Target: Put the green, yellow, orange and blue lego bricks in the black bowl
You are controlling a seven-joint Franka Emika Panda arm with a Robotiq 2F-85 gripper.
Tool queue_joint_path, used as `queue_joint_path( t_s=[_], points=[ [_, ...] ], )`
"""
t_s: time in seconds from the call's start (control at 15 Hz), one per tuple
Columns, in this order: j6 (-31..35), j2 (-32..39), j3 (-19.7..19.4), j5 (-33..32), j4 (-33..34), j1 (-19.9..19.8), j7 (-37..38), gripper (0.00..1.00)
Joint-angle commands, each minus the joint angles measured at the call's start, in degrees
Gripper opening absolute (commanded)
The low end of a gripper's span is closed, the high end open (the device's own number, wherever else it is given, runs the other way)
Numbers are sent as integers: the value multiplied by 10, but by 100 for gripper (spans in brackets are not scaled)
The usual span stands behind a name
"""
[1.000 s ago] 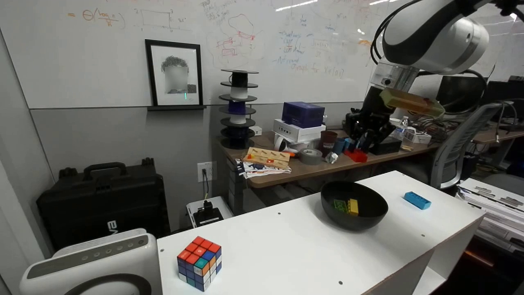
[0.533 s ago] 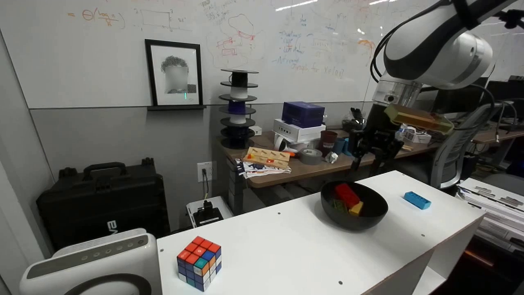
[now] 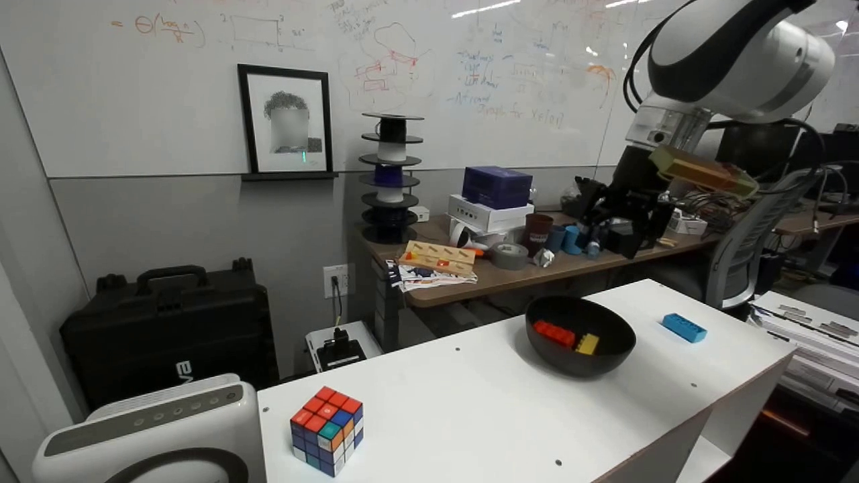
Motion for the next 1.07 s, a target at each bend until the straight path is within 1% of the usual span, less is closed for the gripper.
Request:
queue_joint_path(
  t_s=[0.0,0.2,0.27,0.33,0.47,0.73,1.0],
  points=[
    [4,-84,1,20,-74,-43,-68,100],
    [6,-118,-13,28,-111,-77,-106,100],
    [7,-124,-22,24,-117,-81,-104,100],
    [-3,-89,-21,15,-76,-68,-86,100],
    [-5,-93,-28,15,-81,-75,-90,100],
    [-5,-87,-25,14,-81,-65,-88,100],
    [-5,-86,-25,14,-80,-65,-88,100]
  ],
)
